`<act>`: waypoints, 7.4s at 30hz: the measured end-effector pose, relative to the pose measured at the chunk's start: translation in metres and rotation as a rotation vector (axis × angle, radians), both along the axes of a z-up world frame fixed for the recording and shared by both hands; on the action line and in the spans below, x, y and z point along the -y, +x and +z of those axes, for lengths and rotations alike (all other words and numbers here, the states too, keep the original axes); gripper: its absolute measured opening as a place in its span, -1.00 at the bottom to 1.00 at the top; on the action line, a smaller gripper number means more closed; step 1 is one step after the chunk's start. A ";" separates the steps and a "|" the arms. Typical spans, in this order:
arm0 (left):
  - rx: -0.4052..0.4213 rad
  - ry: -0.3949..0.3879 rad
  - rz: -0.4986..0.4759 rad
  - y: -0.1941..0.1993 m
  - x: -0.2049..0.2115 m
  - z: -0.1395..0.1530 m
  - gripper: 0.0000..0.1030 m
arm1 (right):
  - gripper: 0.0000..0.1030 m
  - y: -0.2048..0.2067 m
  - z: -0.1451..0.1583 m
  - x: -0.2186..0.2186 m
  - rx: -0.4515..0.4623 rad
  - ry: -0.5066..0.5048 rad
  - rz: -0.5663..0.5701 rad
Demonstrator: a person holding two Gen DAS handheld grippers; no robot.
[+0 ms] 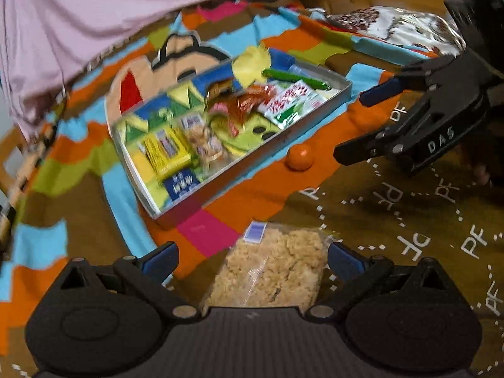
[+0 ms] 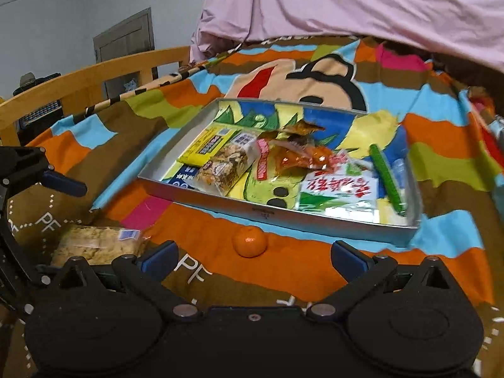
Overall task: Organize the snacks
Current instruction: 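Close left tool on the rice-cracker bag while right tool closes on the orange, then lift and carry the rice-cracker bag and orange over the metal tray, then lower both snacks into the tray and open both tools, then lift both open tools up away from the metal tray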
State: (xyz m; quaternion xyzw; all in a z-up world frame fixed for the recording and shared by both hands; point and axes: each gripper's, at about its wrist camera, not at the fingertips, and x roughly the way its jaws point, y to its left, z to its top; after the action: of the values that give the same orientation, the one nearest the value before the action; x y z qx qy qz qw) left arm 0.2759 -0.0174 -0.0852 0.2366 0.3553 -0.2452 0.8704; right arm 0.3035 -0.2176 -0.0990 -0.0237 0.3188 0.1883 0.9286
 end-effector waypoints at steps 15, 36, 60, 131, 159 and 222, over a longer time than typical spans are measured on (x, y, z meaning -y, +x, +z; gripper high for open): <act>-0.156 -0.015 -0.011 0.011 -0.008 -0.024 0.92 | 0.67 0.051 -0.036 -0.012 -0.118 0.069 -0.014; -0.232 -0.136 0.401 0.022 0.002 -0.019 0.66 | -0.30 0.022 -0.027 -0.018 -0.159 -0.002 0.037; -0.242 -0.154 0.385 0.016 0.002 -0.013 0.54 | -0.30 -0.017 -0.015 -0.025 -0.189 -0.053 0.090; 0.136 -0.450 0.634 0.137 -0.016 -0.002 0.54 | -0.30 0.088 -0.011 -0.031 0.171 -0.042 -0.124; 0.151 -0.399 0.627 0.133 -0.010 -0.007 0.56 | -0.29 0.092 -0.031 -0.035 0.076 -0.050 -0.114; 0.328 -0.525 0.632 0.053 -0.026 0.054 0.99 | 0.96 0.020 0.064 0.013 0.276 0.119 -0.236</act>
State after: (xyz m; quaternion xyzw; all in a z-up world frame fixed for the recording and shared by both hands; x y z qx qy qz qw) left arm 0.3285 0.0082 -0.0313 -0.0768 0.1930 -0.0081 0.9782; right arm 0.3233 -0.2304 -0.0346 0.0430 0.1771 0.0915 0.9790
